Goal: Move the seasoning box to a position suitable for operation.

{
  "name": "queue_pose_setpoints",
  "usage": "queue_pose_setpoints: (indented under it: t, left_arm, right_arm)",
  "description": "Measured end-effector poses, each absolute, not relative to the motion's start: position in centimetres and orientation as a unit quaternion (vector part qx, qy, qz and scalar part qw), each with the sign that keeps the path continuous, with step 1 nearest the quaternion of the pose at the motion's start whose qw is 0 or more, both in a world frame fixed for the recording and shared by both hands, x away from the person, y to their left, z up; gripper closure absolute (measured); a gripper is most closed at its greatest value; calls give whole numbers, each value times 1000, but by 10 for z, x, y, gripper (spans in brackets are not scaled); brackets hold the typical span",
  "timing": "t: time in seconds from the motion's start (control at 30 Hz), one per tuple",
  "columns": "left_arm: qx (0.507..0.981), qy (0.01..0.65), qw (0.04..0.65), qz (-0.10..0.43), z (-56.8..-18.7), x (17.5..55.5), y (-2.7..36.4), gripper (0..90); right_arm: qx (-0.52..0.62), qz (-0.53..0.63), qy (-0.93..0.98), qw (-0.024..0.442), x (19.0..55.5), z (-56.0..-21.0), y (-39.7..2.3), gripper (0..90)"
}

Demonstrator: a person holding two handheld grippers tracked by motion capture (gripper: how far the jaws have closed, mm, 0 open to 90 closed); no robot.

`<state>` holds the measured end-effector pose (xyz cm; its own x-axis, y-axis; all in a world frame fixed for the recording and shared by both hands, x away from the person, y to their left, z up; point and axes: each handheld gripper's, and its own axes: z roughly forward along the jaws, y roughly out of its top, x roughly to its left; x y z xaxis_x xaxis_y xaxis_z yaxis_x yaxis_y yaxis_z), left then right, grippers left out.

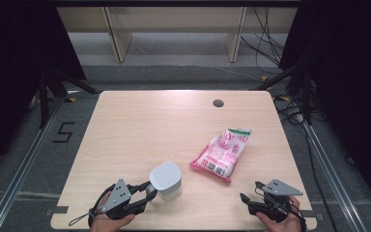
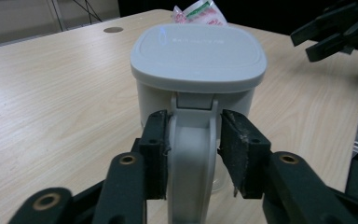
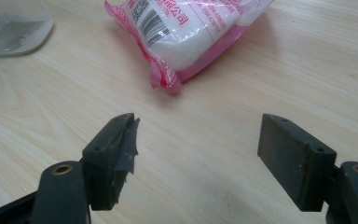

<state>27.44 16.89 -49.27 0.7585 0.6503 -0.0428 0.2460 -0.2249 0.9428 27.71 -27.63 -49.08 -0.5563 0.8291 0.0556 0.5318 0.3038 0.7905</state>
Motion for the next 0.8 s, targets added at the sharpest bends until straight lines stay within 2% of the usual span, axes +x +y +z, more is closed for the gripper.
queue_pose_setpoints:
  t: [0.1, 0.3, 0.8]
  left_arm:
    - [759, 296, 549, 185, -493, 274, 168, 657]
    - [760, 302, 531, 220, -492, 272, 158, 680]
    - [736, 335, 537, 239, -494, 308, 156, 683]
  right_arm:
    - [433, 401, 786, 185, 277, -491, -277, 287]
    - [432, 400, 786, 188, 278, -491, -276, 287]
    - [436, 399, 785, 184, 278, -491, -276, 287]
